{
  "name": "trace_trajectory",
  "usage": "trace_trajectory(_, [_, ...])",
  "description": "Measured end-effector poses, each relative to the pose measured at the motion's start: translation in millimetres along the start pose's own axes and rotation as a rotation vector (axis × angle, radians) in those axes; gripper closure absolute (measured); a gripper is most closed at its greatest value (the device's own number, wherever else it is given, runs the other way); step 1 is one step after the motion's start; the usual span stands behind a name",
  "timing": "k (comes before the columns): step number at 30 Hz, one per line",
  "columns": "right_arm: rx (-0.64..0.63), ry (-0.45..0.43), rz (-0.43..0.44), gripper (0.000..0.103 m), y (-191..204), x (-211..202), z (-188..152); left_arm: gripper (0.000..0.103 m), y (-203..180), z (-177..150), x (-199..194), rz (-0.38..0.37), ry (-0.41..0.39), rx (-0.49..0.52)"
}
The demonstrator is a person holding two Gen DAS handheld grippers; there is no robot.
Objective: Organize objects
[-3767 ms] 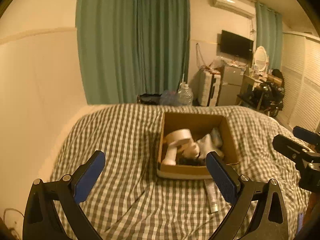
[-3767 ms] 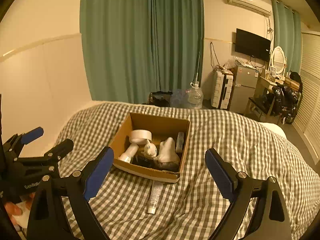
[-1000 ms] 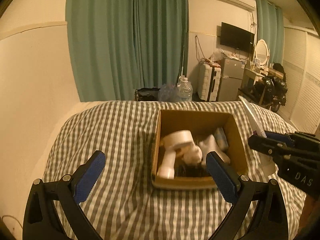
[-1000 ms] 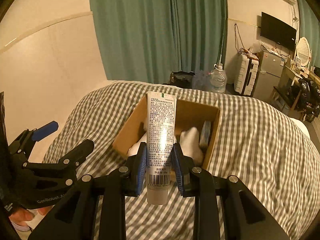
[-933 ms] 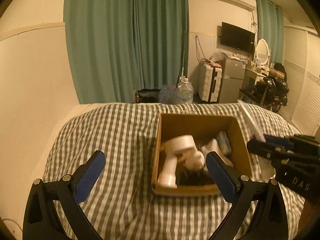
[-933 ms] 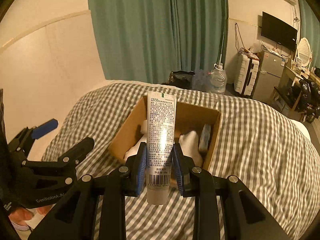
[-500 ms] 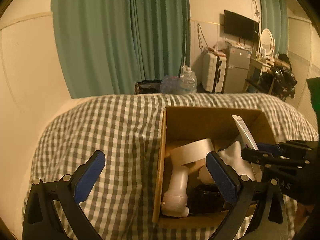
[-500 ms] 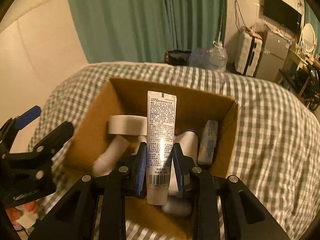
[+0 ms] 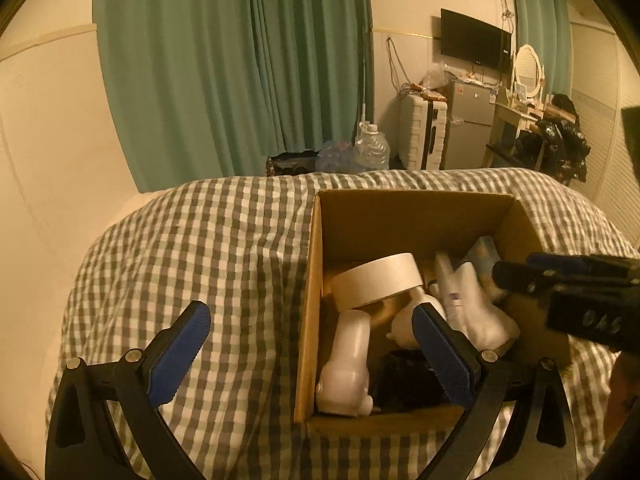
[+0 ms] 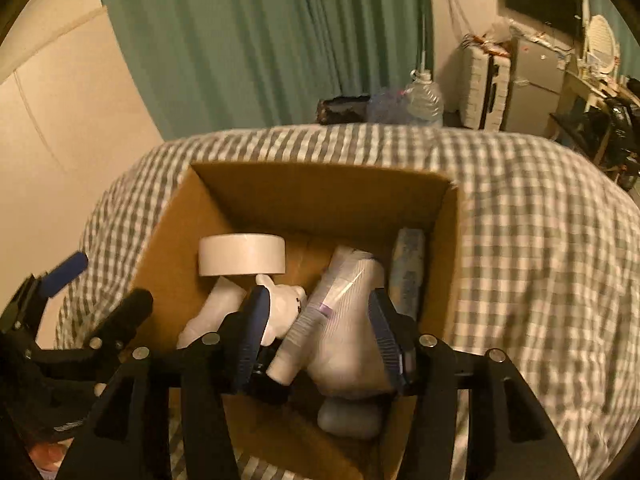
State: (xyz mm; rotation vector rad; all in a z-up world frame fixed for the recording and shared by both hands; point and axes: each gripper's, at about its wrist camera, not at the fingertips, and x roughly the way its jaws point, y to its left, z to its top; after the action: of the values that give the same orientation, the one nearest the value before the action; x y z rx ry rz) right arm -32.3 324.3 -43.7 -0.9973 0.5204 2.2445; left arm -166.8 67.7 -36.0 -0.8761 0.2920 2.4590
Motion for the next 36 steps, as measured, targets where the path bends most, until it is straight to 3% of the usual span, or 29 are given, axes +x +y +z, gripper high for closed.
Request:
trace_trajectory(20, [-0.059,-0.307,-0.093,0.028,48,-207,5,0.000,5,40,-168,-0.004,-0.231,0.001])
trace_trajectory(30, [-0.079,-0.442,-0.128,0.013,61,-274,-20,0.000,2,37,-216,-0.068,-0.276,-0.011])
trace_trajectory(36, [-0.020,-0.492,-0.066,0.009,58,-297,-36,0.000,-4,21,-230,-0.064,-0.298,-0.010])
